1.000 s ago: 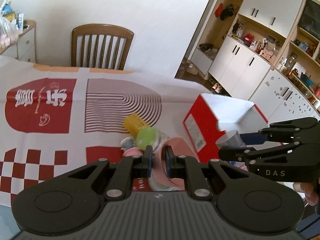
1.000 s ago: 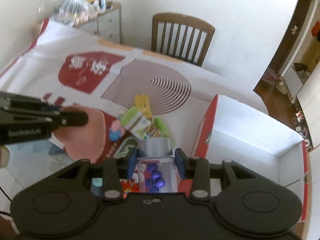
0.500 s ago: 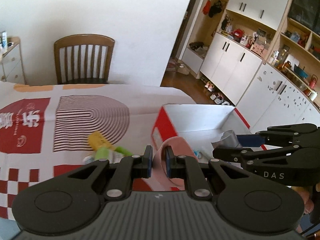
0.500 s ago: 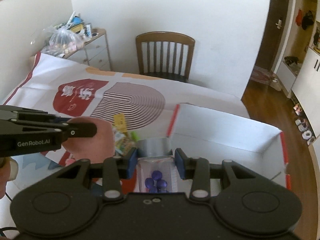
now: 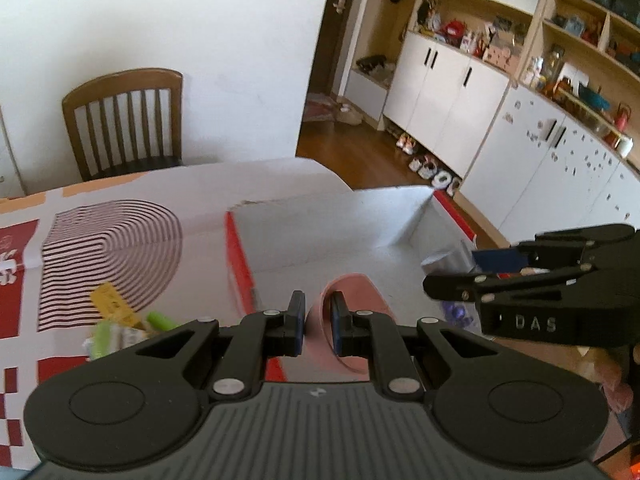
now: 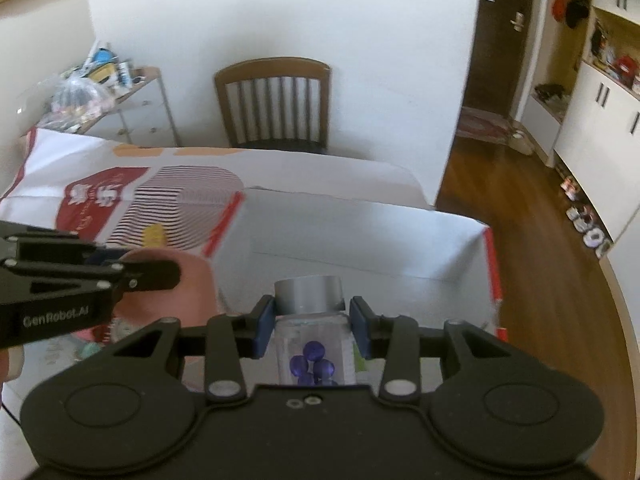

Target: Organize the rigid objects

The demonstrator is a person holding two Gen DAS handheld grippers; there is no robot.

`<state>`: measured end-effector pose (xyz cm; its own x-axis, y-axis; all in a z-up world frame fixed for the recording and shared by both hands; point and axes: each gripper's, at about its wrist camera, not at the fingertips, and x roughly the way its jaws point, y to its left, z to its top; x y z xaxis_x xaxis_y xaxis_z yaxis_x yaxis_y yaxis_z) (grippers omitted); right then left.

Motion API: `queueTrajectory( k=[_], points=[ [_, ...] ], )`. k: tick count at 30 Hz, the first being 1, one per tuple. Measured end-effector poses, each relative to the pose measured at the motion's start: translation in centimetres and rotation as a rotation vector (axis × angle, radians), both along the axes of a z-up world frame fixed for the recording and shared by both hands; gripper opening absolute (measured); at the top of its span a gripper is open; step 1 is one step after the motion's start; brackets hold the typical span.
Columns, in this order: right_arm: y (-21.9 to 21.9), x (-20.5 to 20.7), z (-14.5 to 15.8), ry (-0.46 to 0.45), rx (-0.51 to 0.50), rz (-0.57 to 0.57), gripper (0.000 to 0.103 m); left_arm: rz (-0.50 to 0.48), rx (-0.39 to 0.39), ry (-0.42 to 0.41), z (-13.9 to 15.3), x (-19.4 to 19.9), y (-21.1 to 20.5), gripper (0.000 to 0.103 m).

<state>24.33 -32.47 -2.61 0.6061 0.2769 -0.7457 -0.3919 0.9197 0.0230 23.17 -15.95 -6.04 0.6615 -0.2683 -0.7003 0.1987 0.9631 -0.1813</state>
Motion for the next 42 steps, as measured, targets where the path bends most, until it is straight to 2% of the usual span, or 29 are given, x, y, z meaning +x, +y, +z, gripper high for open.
queueTrajectory(
  k=[10,15,20,31,42],
  points=[
    [-4.2,3.4,-4.2,0.08,-0.006,-0.078,0.04,-0.04,0.094,0.095,-3.9,3.5,-5.8,0.013],
    [-4.7,4.6,-6.6,0.132,-0.005,-0.096,0.04,-0.053,0.15,0.161,-6.5,5.2,-7.2,0.013],
    [-4.6,4.9,-8.2,0.17,-0.006,-0.082,0.04,-0.054,0.16,0.218,-8.3,6.1,-7.8,0.013],
    [-3.9,5.5,-9.9,0.206,-0.047,-0.059,0.04,-0.068,0.171,0.33,-10.4,7.4,-8.2,0.013],
    [-4.1,5.9,-10.3,0.224,-0.05,-0.078,0.042,-0.049,0.181,0.385,-10.6,8.2,-8.3,0.013]
  ],
)
